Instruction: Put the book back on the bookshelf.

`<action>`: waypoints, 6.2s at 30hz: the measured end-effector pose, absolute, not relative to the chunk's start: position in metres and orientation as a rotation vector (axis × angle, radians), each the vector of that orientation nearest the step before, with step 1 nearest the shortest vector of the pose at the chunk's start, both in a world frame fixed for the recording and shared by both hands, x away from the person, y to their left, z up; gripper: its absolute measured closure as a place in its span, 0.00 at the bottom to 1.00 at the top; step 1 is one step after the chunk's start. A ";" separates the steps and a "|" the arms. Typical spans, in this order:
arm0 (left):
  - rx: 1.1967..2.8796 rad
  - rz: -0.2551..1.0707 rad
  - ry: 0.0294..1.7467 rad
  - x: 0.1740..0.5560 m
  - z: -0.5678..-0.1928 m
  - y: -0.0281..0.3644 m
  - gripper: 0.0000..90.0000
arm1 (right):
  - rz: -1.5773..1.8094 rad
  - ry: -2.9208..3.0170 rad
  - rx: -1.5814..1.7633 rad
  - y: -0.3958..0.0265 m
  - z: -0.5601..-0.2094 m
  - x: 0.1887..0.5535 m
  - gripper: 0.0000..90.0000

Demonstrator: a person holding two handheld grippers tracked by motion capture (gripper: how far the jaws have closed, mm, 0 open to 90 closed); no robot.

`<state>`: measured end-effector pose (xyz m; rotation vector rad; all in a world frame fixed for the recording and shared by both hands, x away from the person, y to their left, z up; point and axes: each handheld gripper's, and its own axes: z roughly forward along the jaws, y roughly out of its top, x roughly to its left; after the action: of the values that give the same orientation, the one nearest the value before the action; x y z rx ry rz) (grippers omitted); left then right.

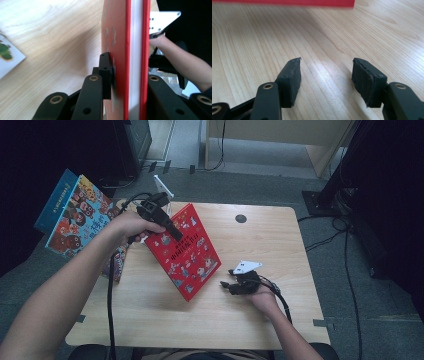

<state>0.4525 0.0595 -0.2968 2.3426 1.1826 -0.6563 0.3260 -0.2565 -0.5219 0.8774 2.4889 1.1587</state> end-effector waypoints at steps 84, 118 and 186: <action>1.891 -0.187 1.896 0.523 -0.266 0.266 0.87 | 1.144 2.477 0.907 -0.253 -0.522 0.321 0.37; 1.944 -0.176 1.889 0.526 -0.286 0.252 0.69 | 1.148 2.476 0.905 -0.253 -0.522 0.320 0.39; 1.947 -0.141 1.637 0.474 -0.231 0.236 0.44 | 1.153 2.520 0.848 -0.256 -0.522 0.323 0.31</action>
<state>0.4744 0.2363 -0.2310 1.9471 1.6372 -0.1410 0.3227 -0.2564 -0.5225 0.8478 2.5200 1.1528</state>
